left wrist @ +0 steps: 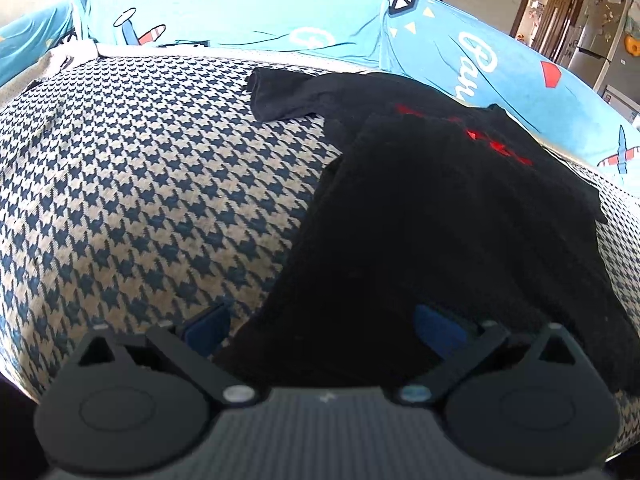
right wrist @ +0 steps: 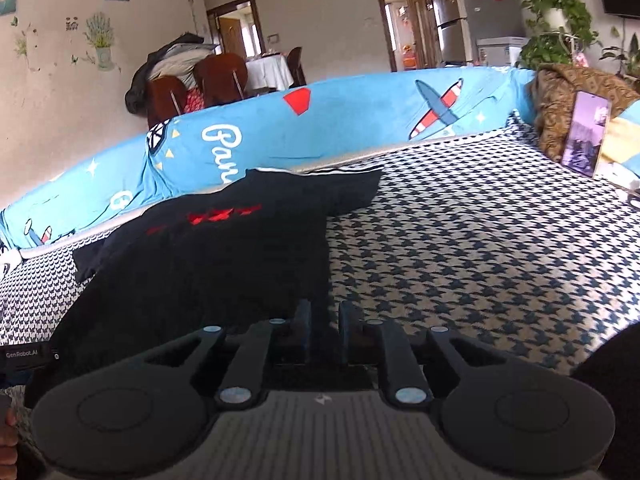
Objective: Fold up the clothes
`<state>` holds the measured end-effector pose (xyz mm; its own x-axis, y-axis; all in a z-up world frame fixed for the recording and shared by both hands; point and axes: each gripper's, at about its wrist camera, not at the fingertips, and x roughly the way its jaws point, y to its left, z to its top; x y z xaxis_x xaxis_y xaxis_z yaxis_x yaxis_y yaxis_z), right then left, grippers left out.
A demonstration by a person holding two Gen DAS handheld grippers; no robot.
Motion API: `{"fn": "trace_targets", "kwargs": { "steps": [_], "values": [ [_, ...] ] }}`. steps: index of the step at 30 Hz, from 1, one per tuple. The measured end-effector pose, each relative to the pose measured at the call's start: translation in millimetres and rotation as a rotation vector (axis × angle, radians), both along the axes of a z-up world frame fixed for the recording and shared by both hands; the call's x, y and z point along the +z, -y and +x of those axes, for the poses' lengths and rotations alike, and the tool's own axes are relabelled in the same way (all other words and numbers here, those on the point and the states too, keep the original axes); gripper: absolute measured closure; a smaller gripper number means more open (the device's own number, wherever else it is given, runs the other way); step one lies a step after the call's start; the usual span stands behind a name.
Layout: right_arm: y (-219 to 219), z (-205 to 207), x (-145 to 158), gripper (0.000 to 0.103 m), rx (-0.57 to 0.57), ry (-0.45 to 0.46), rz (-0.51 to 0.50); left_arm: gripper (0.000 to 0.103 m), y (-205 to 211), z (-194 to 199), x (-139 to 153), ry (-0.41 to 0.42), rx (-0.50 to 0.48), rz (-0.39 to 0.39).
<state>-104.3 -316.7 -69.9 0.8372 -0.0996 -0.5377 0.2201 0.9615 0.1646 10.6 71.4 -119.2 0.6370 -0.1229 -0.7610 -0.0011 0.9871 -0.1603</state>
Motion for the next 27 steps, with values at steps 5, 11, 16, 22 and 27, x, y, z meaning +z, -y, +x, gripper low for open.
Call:
{"fn": "trace_targets", "kwargs": {
  "steps": [5,11,16,22,27],
  "values": [
    [1,27,-3,0.086,0.06,-0.025,-0.008,0.0,5,2,-2,-0.002,-0.011,0.012],
    [11,73,-5,0.081,0.117,-0.051,-0.038,0.0,7,4,-2,0.001,-0.008,0.015],
    [25,110,-6,0.075,0.161,-0.064,-0.017,0.0,8,6,-4,0.002,0.0,0.014],
    [41,149,-15,0.065,0.163,-0.108,0.031,0.0,12,9,-8,-0.001,0.006,0.038],
    [50,179,-28,0.063,0.148,-0.146,0.056,0.0,18,9,-11,0.003,-0.006,0.085]
  ]
}}
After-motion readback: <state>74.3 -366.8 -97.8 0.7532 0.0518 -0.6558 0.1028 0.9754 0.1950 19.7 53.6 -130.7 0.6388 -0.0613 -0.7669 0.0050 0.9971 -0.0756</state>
